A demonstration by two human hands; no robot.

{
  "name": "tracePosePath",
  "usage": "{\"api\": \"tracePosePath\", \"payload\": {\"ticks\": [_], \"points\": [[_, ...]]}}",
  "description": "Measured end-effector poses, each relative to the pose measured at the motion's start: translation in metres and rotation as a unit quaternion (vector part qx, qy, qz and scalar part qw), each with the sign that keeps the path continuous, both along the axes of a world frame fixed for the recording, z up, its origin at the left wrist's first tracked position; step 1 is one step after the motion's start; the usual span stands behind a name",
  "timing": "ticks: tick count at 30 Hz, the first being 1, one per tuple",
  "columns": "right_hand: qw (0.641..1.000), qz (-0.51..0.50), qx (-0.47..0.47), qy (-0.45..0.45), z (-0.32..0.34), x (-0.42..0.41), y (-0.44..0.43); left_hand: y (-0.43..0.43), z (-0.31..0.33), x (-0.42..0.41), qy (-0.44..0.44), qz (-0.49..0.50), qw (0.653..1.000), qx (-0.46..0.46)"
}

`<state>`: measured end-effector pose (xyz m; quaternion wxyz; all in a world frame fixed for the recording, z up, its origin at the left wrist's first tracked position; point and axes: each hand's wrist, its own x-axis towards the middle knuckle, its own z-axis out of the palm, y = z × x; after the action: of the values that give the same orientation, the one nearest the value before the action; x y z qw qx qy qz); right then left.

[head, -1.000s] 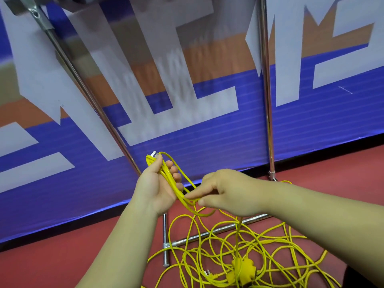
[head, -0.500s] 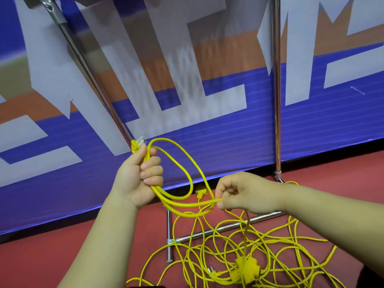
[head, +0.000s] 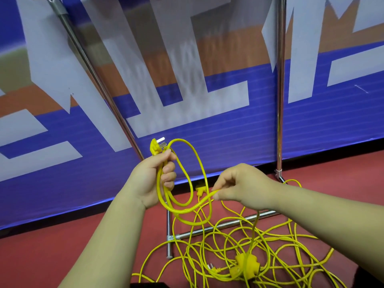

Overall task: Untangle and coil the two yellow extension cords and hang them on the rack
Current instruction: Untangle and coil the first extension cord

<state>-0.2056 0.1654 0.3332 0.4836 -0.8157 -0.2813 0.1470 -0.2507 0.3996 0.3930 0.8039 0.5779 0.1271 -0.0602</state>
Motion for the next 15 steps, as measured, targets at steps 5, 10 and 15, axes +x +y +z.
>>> {"api": "tracePosePath", "payload": {"ticks": [5, 10, 15], "points": [[0.992, -0.053, 0.099, 0.049, 0.010, 0.000, 0.001, 0.004, -0.007, 0.007, 0.034, 0.060, 0.997, -0.026], [0.958, -0.167, 0.192, 0.132, 0.015, 0.003, 0.005, 0.000, -0.021, 0.011, 0.102, 0.070, 0.991, -0.040], [0.917, -0.254, 0.258, 0.166, 0.020, 0.008, 0.006, -0.010, -0.025, 0.018, 0.125, 0.106, 0.985, -0.063]]}}
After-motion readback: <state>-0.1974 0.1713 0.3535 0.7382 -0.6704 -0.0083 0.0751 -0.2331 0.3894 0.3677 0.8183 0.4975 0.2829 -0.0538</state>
